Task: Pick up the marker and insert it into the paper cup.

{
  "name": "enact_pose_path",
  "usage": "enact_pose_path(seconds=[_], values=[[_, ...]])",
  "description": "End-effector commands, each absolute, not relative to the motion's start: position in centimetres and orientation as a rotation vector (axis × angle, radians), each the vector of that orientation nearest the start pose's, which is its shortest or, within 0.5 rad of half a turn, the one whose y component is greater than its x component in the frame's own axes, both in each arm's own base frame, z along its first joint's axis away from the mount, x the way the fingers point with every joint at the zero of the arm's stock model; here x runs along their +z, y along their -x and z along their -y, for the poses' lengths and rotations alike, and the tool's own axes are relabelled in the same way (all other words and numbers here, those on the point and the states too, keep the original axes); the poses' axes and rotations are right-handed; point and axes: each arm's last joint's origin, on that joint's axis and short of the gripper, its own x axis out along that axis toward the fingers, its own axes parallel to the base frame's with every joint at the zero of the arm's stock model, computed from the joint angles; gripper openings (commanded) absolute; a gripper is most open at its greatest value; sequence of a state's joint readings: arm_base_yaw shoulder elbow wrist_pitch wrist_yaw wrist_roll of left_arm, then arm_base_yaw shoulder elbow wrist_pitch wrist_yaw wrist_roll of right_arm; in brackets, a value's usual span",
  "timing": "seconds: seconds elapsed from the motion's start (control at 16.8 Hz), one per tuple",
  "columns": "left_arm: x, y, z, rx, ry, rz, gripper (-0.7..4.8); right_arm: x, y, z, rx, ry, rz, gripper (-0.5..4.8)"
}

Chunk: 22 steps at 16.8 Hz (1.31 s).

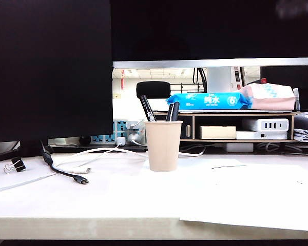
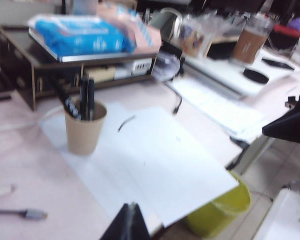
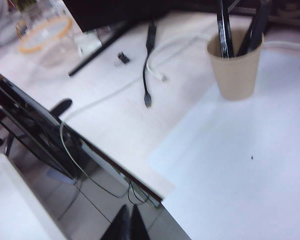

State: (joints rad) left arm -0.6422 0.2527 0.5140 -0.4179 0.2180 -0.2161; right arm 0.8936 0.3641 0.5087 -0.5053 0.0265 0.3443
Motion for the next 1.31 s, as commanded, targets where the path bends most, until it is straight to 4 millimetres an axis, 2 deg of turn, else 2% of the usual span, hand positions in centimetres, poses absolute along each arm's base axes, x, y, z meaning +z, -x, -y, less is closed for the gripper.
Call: enact_pose_path(seconds=[0.06,0.18,0.36,0.48,1.13,1.31], values=[[27.1,-5.9,5.2,-0.837,0.161,-0.292,-0.05,23.9,-6.5,-8.0,0.775,-0.147,-0.494,-0.01],[26.1,-6.1,5.4,-0.834,0.157,-0.31,-0.05,22.1,-6.8,-8.3,0.772,-0.139,-0.508,-0.01],[24.4,-6.6,5.8,-0.859,0.166,-0.321,-0.05,21.0,-6.8,-8.4,0.771,-0.125,-0.538,-0.01],[24.0,-6.8,6.0,-0.849,0.205,-0.331,-0.05,21.0,-6.8,-8.4,0.775,-0.125,-0.538,-0.01],[23.9,-6.8,6.0,-0.849,0.203,-0.332,-0.05,21.0,-6.8,-8.4,0.775,-0.125,-0.538,-0.01],[24.0,-7.0,5.6,-0.74,0.09,-0.26,-0.05,20.9,-6.8,-8.4,0.775,-0.124,-0.539,-0.01]])
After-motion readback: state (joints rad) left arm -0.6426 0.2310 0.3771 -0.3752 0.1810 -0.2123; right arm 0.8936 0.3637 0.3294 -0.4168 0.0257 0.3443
